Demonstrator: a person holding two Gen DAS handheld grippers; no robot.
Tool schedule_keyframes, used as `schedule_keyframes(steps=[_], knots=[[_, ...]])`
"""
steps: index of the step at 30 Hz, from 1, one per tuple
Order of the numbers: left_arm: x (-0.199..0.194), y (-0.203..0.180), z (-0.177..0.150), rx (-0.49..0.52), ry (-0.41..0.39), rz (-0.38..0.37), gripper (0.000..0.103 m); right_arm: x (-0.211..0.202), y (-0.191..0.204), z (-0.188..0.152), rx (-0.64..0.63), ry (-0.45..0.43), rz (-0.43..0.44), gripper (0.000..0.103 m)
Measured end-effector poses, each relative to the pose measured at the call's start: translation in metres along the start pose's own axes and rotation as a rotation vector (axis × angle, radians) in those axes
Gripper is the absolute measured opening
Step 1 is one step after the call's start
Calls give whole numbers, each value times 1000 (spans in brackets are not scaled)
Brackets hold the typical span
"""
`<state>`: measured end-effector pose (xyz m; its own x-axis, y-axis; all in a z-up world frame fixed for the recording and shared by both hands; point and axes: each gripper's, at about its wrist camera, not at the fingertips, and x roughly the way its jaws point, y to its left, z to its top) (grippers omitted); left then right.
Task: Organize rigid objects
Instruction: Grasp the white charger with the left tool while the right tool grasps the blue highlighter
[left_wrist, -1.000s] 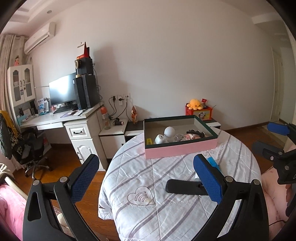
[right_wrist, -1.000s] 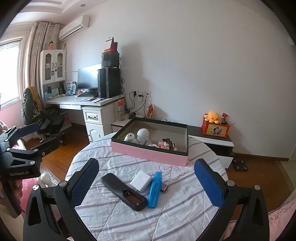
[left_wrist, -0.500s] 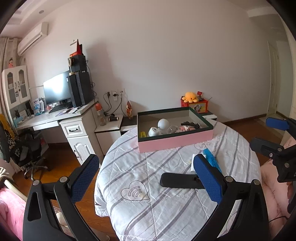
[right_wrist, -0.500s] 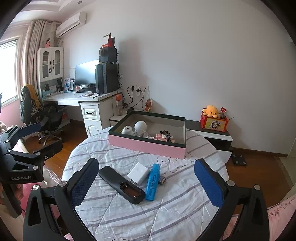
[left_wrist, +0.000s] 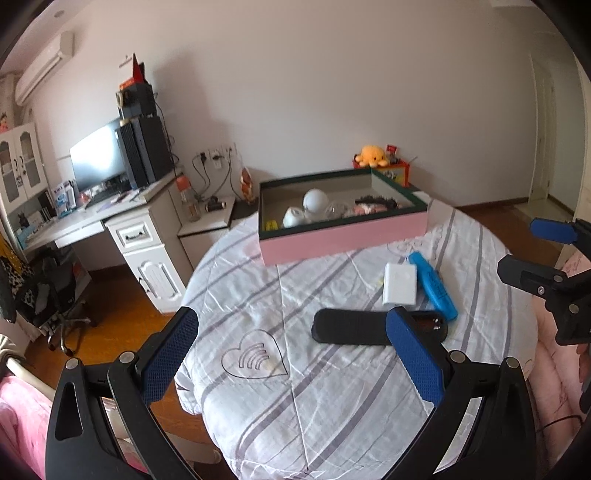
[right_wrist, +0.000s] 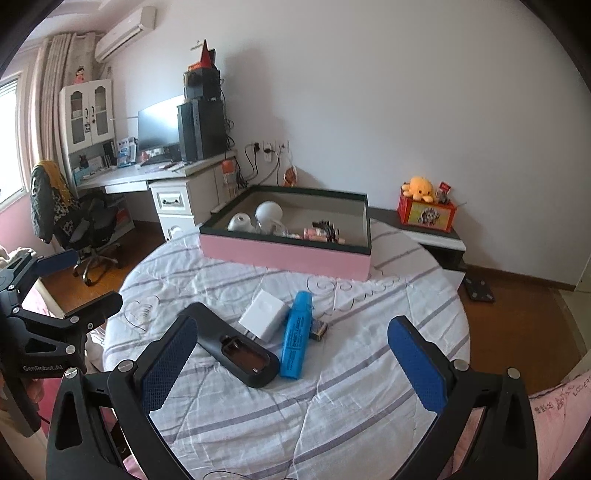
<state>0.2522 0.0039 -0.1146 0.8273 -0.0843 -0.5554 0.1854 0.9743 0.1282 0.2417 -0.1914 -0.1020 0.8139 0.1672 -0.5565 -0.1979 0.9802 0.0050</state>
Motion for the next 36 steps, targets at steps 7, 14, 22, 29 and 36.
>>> schedule_keyframes(steps=[7, 14, 22, 29, 36], knots=[[24, -2, -10, 14, 62, -9, 103, 40, -5, -12, 19, 92, 9, 103], [40, 3, -18, 9, 105, -4, 103, 90, -22, -18, 107, 167, 0, 103], [53, 0, -17, 12, 127, -15, 103, 126, -23, -28, 86, 265, -5, 53], [67, -21, -9, 37, 141, -54, 103, 113, -45, -36, 102, 245, 22, 26], [93, -57, 7, 59, 163, -130, 103, 104, -82, -38, 135, 231, -50, 26]])
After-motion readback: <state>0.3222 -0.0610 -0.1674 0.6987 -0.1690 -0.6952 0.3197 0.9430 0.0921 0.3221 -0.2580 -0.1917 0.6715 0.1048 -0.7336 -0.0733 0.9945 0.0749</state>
